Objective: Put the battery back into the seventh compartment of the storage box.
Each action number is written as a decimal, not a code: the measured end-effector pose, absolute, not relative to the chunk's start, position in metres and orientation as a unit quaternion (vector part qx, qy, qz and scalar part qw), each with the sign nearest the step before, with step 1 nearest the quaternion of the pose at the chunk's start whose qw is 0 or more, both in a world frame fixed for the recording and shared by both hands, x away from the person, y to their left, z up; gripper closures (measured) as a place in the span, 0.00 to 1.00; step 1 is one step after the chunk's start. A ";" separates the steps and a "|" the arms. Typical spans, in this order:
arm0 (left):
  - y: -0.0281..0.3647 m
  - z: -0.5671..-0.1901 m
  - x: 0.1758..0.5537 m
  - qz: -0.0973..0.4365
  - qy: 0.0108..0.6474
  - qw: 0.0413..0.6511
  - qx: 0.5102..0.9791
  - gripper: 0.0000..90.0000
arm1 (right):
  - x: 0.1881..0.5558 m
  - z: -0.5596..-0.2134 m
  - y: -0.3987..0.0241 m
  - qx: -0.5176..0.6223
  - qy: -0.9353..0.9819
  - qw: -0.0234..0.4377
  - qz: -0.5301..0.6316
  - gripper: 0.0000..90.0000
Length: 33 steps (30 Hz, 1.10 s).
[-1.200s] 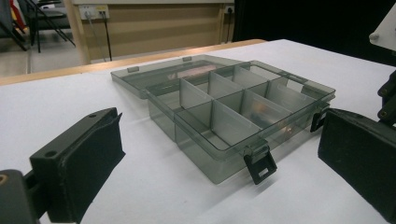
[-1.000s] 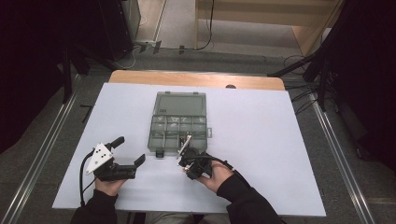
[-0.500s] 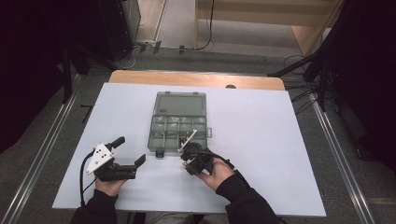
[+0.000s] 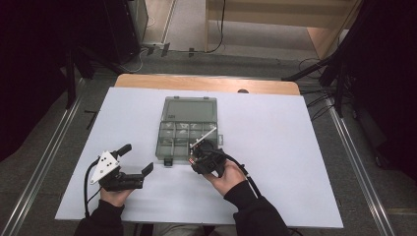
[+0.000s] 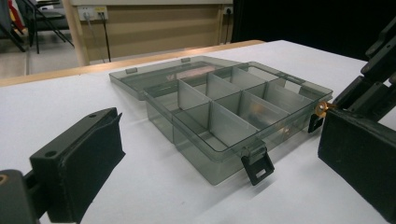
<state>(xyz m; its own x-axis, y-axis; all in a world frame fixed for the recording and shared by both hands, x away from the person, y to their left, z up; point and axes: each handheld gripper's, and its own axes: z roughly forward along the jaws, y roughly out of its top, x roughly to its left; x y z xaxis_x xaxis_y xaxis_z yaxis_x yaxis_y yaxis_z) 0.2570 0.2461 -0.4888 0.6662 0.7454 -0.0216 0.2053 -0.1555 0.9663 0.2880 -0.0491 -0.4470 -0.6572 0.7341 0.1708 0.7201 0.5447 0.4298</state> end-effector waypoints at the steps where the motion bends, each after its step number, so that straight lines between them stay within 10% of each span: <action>1: 0.246 -0.489 0.257 0.241 0.329 0.560 0.721 0.00 | 0.289 -0.446 -0.049 0.416 0.877 0.013 0.241 0.87; 33: 0.246 -0.488 0.257 0.242 0.325 0.562 0.721 0.00 | 0.316 -0.449 -0.071 0.574 0.711 -0.037 0.403 0.87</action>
